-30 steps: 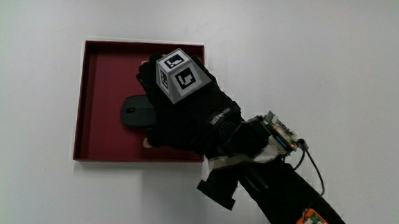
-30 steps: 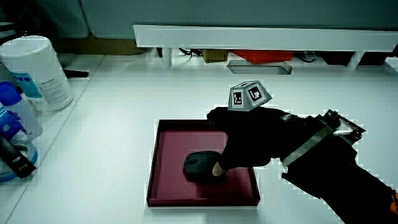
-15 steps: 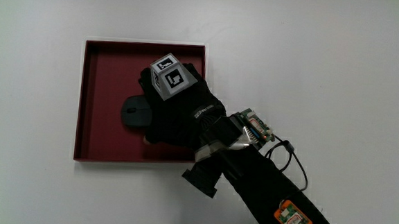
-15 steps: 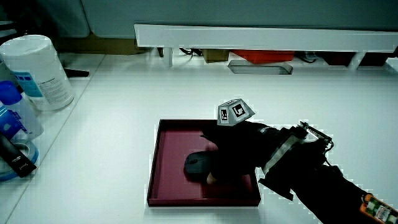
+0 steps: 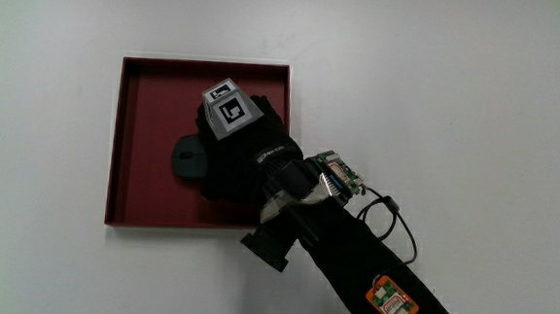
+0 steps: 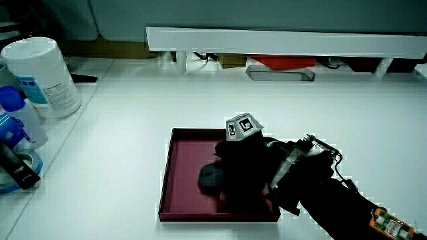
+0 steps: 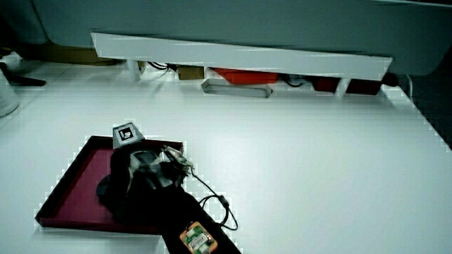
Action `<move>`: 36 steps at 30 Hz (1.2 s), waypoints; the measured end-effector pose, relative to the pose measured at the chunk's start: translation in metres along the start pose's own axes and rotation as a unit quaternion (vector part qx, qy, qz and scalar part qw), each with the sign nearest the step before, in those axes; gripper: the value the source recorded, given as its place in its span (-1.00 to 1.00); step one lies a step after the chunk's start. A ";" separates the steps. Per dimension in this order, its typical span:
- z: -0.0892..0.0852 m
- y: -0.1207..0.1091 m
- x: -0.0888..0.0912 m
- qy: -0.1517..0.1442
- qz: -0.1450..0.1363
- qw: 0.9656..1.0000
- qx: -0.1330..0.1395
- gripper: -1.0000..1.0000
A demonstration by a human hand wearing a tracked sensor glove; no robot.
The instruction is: Pick mouse from plate
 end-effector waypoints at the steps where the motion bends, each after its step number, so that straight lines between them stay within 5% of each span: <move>1: 0.001 -0.001 0.000 0.000 -0.003 1.000 0.010 0.28; 6: 0.002 -0.001 -0.005 0.000 0.004 1.000 0.026 0.56; 7: 0.000 0.002 -0.005 0.000 0.001 1.000 0.007 0.61; 8: 0.001 0.001 -0.005 -0.007 -0.014 1.000 0.025 0.67; 9: 0.000 0.003 -0.005 -0.003 -0.004 1.000 0.003 0.72; 11: 0.002 0.000 -0.005 -0.005 -0.009 1.000 0.026 0.83; 13: 0.002 0.001 -0.007 -0.015 -0.026 0.999 0.022 0.94; 14: 0.003 0.001 -0.008 -0.011 -0.012 1.000 0.022 1.00; 28: 0.003 -0.002 -0.009 -0.028 -0.019 0.997 0.064 1.00; 36: 0.014 -0.027 -0.002 -0.010 0.009 0.997 0.076 1.00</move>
